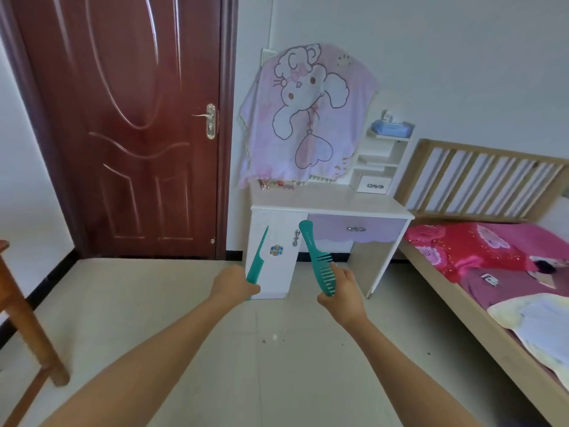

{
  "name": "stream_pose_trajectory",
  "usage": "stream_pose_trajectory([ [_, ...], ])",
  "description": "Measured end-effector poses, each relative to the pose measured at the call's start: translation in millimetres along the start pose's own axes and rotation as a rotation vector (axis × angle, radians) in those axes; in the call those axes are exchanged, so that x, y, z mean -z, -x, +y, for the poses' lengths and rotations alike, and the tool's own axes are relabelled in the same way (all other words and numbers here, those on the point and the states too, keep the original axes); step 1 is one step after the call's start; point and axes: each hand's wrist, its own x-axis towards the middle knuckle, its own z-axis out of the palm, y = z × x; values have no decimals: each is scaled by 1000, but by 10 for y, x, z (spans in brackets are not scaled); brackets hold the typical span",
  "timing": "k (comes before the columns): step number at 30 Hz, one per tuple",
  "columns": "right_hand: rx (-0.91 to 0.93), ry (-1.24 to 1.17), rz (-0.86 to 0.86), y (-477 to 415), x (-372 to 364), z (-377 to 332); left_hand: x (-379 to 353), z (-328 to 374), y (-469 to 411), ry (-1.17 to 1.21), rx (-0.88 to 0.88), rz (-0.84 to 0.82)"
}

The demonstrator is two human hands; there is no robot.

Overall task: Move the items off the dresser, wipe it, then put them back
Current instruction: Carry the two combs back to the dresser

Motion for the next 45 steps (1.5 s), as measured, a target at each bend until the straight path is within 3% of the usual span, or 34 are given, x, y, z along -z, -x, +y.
stream_pose_trajectory([
  [11,-45,30,-25,-1300,253,663,-328,916,-1435,-16,12,-89],
  [22,-143,10,-5,-2500,809,1748,-1226,2034,-2730,-40,-50,-154],
  [30,-60,-45,-162,-3660,1200,2429,-1505,2794,-3579,4,26,-89],
  [37,-110,-86,-274,-4388,883,2832,-1815,2650,-3977,50,183,-122],
  [45,-60,-87,-413,-5375,180,2776,-1669,2350,-4989,83,266,-103],
])
